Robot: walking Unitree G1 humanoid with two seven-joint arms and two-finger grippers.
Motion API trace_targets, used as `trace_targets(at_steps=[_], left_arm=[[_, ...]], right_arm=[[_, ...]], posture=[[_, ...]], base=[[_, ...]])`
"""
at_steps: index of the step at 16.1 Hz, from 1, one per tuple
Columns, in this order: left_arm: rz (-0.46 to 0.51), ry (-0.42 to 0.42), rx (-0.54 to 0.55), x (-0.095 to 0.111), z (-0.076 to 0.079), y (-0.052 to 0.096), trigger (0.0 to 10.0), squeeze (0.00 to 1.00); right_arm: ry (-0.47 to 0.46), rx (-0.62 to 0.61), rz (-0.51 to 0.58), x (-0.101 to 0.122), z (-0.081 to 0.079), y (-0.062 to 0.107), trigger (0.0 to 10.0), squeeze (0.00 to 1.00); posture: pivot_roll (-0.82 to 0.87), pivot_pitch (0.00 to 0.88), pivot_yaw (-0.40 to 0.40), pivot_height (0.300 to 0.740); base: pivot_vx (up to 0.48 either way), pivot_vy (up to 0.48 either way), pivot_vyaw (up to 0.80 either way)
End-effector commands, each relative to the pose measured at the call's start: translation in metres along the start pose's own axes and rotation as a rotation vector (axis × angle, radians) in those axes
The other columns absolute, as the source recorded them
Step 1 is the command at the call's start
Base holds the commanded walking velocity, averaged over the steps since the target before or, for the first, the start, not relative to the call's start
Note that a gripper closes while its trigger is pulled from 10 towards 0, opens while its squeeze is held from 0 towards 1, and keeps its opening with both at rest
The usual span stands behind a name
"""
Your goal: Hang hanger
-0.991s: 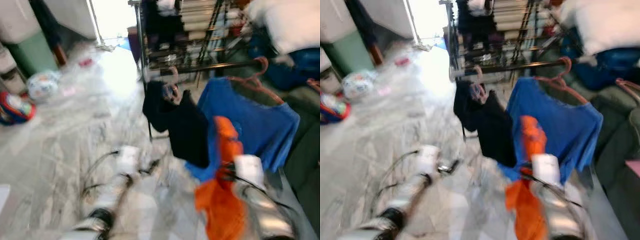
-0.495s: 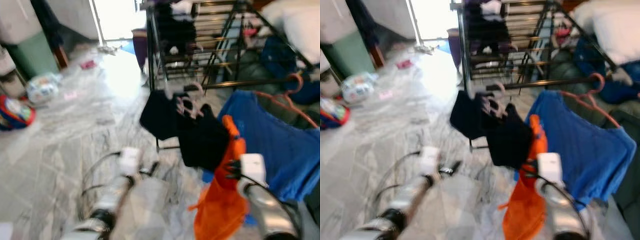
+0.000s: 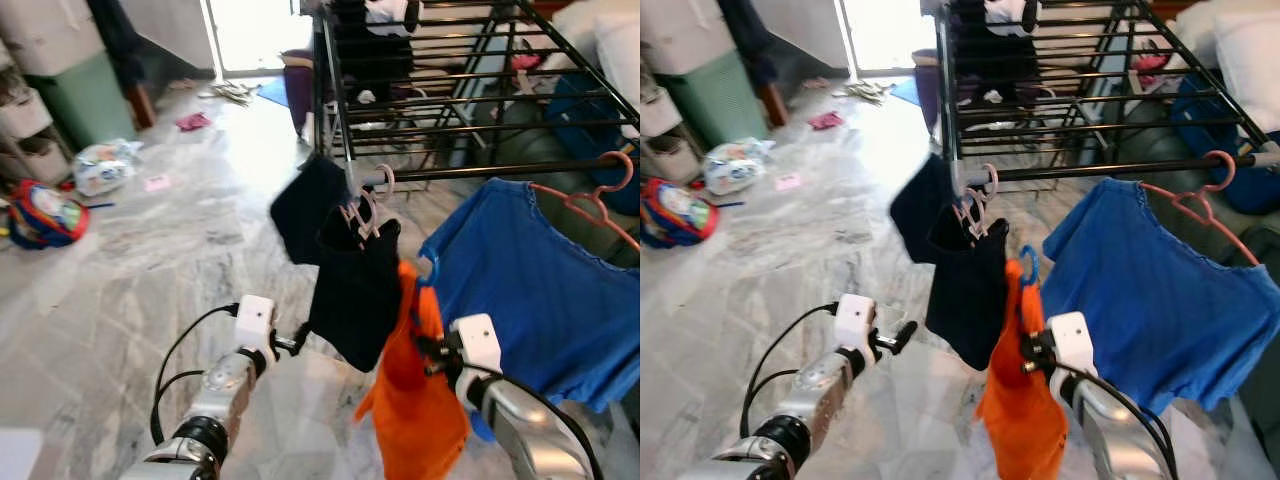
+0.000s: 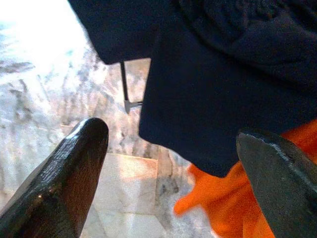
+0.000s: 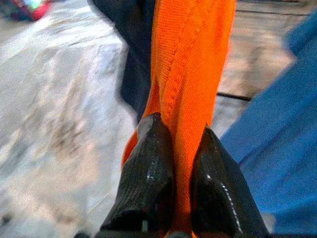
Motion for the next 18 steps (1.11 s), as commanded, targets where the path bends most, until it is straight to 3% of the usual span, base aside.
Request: trace_targets(at_steps=[1,5,9,15,18], left_arm=[[-0.022,-0.002,0.003,-0.005,0.002,0.0,10.0,0.0],[-0.031,-0.011,0.005,-0.005,0.001,0.0,10.0,0.0],[-0.037,-0.037,-0.024,-0.005,0.005,0.0,10.0,0.0],[-0.035,-0.044,-0.05,-0.007,0.008,0.0,10.0,0.0],[-0.037,-0.046,-0.055,-0.008,0.009,0.001,10.0,0.0]], right_arm=[[0.02,0.08,0.02,0.006,-0.006,0.004,10.0,0.0],[0.007,-0.079,0.06,0.008,0.017,0.011,10.0,0.0],[0.007,-0.353,0.099,0.02,0.053,0.016,10.0,0.0],[0.073,-0.395,0.085,0.045,0.089,0.015,10.0,0.0],[0.124,-0.386,0.104,0.075,0.11,0.009,10.0,0.0]], posture=[[-0.12,0.039,0.057,0.74],[-0.13,0.043,0.058,0.74],[-0.13,0.047,0.064,0.74],[-0.11,0.077,0.065,0.74],[-0.1,0.087,0.06,0.74]], base=[[0.0,0.0,0.0],[0.0,0.0,0.0],[0.0,0.0,0.0],[0.0,0.0,0.0],[0.0,0.0,0.0]])
Point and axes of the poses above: a point about 5 cm out from each wrist's last joint towards the gripper, its own y axis pointing back from the gripper into the wrist, its own x axis along the axis of the wrist's last joint, z = x × y, the point moved 1 cm from there along -y, pointing out of the wrist towards the gripper, and after that the axes turned 8 degrees about y, right-handed, at the moved point
